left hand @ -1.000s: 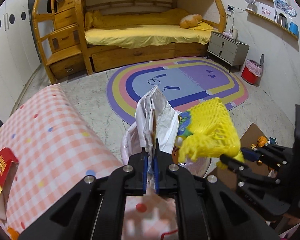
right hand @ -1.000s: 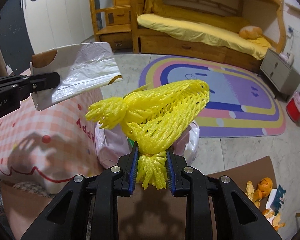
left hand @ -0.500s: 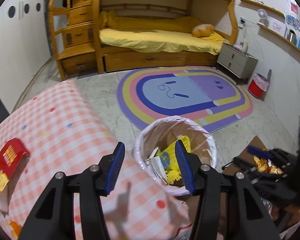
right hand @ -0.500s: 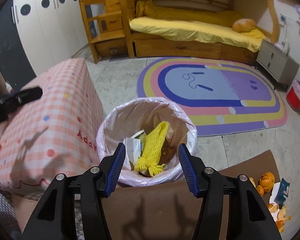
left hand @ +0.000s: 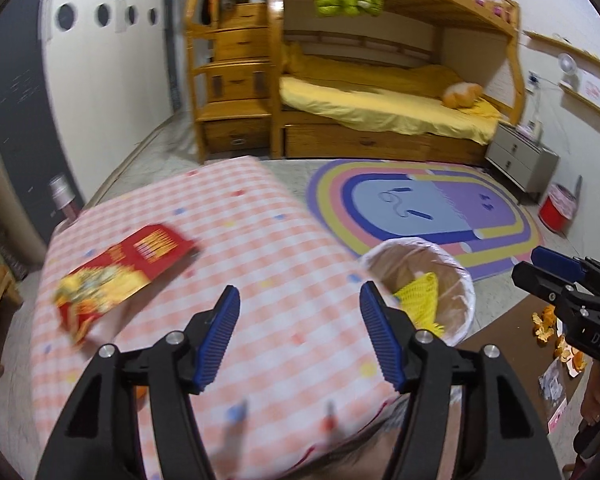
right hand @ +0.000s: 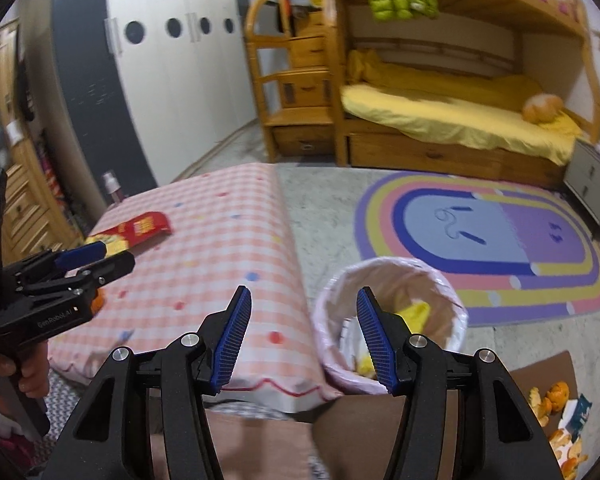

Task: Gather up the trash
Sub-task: 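Move both open tools back over the table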

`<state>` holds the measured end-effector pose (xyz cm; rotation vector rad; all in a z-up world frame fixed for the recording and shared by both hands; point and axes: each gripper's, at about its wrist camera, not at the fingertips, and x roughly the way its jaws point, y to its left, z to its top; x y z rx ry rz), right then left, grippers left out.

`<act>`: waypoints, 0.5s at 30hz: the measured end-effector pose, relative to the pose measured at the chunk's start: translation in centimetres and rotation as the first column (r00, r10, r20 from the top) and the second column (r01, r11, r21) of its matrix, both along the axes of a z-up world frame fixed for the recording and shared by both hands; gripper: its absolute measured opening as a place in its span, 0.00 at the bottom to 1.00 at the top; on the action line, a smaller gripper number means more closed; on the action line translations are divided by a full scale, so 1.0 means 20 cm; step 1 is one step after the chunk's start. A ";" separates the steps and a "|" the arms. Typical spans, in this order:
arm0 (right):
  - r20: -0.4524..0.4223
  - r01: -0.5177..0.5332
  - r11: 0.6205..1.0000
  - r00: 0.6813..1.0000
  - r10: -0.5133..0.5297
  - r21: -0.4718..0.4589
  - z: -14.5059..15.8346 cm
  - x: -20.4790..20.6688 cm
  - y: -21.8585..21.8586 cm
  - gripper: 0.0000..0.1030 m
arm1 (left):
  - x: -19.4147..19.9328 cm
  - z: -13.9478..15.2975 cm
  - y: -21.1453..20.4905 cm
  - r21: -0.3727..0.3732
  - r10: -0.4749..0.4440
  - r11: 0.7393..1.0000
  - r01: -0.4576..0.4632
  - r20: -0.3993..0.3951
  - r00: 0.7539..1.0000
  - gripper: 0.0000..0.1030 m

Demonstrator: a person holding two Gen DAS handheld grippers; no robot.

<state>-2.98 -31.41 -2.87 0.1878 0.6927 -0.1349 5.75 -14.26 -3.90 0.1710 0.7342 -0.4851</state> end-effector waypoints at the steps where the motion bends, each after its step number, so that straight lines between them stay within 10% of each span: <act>1: 0.000 -0.018 1.000 1.000 0.018 -0.004 0.01 0.01 0.04 0.54 | 0.00 0.01 0.05 -0.005 0.017 1.000 -0.017 -0.004 1.000 0.62; 15: -0.036 -0.349 0.935 0.937 0.347 -0.063 -0.04 0.29 0.78 0.52 | -0.04 -0.11 0.87 0.029 0.332 0.943 -0.332 -0.016 0.943 0.65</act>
